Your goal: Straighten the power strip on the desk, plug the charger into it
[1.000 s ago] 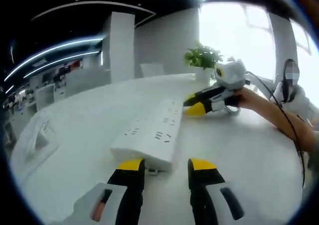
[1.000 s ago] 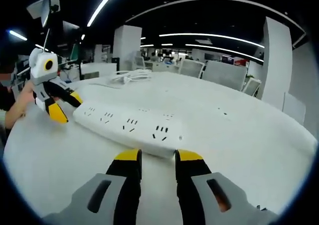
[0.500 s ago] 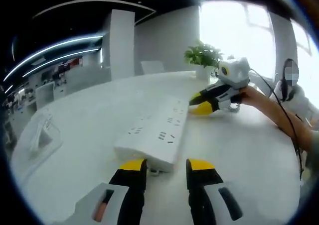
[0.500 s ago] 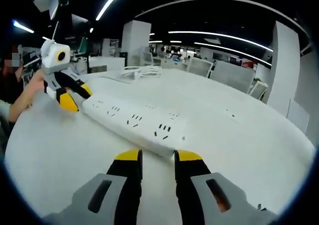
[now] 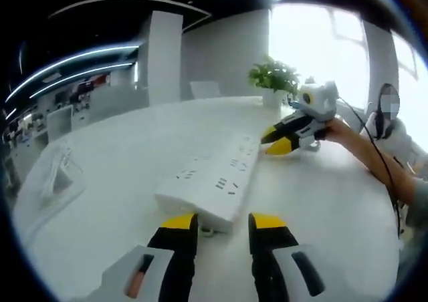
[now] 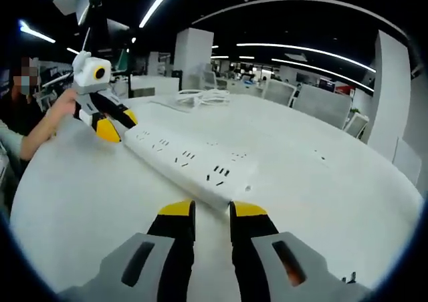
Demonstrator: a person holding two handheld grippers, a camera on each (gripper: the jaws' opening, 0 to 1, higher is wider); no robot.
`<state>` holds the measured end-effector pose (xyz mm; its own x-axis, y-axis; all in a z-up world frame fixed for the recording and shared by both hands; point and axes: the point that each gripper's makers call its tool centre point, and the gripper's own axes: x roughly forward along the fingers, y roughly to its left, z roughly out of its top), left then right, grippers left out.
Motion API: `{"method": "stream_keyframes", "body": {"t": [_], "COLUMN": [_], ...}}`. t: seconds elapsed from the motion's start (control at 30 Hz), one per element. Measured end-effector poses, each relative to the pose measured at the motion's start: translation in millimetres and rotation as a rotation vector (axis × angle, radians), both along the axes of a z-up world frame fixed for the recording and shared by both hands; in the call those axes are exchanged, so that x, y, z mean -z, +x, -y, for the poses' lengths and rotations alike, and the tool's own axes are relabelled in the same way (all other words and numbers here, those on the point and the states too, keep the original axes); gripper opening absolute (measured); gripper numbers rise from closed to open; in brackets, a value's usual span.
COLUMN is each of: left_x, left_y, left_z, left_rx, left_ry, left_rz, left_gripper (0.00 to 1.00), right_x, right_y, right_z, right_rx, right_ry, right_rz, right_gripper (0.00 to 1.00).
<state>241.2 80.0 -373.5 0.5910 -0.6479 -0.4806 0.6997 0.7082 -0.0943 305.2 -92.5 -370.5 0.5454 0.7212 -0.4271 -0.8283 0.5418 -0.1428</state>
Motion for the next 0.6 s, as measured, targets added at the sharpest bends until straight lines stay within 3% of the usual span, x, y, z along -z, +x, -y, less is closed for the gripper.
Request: {"method": "stream_keyframes", "body": {"t": [0.3,0.6], "left_x": [0.3,-0.2], "left_y": [-2.5,-2.4], "left_z": [-4.0,-8.7], "left_rx": [-0.010,-0.030], "left_ry": [0.031,0.000], "left_rz": [0.003,-0.013], "left_gripper": [0.32,0.31], "right_x": [-1.4,-1.9], "right_y": [-5.1,-10.5], "right_z": [-2.0,-4.7], "right_rx": [-0.034,-0.059], "right_ry": [0.000,0.005], "right_rz": [-0.002,-0.006], "right_gripper": [0.16,0.14]}}
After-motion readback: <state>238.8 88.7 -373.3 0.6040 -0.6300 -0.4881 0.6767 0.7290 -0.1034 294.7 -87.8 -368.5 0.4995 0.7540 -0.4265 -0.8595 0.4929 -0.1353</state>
